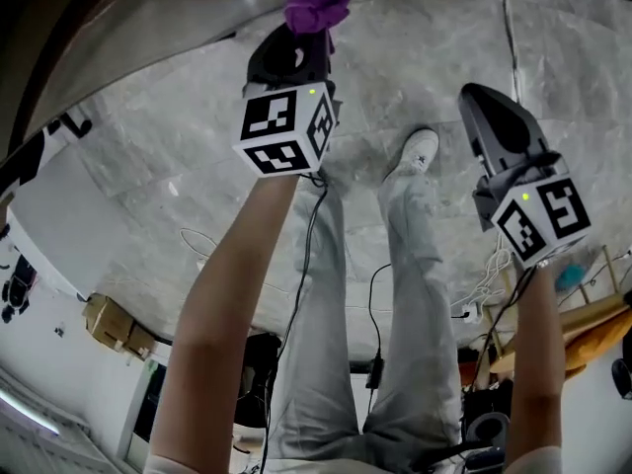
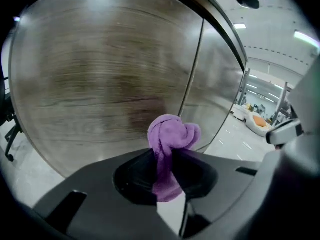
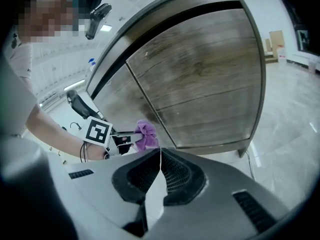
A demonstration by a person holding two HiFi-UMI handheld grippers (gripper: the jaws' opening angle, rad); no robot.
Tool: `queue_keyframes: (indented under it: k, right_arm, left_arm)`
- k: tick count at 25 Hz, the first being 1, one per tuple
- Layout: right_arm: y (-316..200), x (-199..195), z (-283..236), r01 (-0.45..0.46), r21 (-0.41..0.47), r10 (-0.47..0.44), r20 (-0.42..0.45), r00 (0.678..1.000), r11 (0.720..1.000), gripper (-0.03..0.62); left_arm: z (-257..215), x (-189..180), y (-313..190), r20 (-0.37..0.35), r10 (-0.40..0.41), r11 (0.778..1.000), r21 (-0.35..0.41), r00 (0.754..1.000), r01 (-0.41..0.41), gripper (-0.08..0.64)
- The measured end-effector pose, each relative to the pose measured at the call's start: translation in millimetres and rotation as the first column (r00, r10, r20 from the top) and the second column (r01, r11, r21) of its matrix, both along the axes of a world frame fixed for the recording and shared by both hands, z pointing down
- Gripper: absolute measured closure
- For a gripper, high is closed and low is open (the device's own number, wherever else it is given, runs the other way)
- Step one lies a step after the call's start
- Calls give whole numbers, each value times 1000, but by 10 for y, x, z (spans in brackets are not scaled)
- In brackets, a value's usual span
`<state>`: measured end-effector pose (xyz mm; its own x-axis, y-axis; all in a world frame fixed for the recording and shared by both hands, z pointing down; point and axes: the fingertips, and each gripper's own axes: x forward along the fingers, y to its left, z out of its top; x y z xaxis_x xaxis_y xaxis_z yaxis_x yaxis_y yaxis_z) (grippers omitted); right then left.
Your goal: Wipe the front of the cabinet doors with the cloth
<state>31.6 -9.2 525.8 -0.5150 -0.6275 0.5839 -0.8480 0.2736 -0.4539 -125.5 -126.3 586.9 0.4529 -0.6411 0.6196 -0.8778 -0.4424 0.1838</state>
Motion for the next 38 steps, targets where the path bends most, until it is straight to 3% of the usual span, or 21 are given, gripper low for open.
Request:
queue_keyframes:
  k: [7, 12, 15, 25, 31, 34, 38]
  right_arm:
    - [274, 331, 207, -124, -39, 124, -7, 992, 991, 563]
    - [362, 212, 281, -149, -41, 149, -21, 989, 988, 563]
    - [314, 19, 288, -146, -32, 145, -19, 989, 989, 563]
    - [-3, -991, 312, -60, 4, 60, 11, 998, 998, 563]
    - [-127, -1519, 273, 31, 7, -32, 30, 999, 999, 563]
    - [-190, -1622, 267, 59, 8, -59, 29, 998, 998, 563]
    - [-243, -1562, 292, 62, 12, -62, 32, 998, 998, 563]
  left_arm:
    - [294, 279, -215, 28, 35, 999, -28, 999, -34, 477]
    - [341, 129, -249, 20, 46, 998, -41, 999, -46, 477]
    - [358, -213, -249, 6, -1, 998, -60, 1000, 1, 477]
    - [390, -1813, -311, 132, -74, 995, -51, 988, 82, 477]
    - [387, -2454, -323, 164, -129, 989, -57, 978, 140, 477]
    - [424, -2731, -322, 159, -198, 975, -71, 967, 211, 477]
    - [523, -3103, -267, 200, -293, 946, -84, 935, 314, 477]
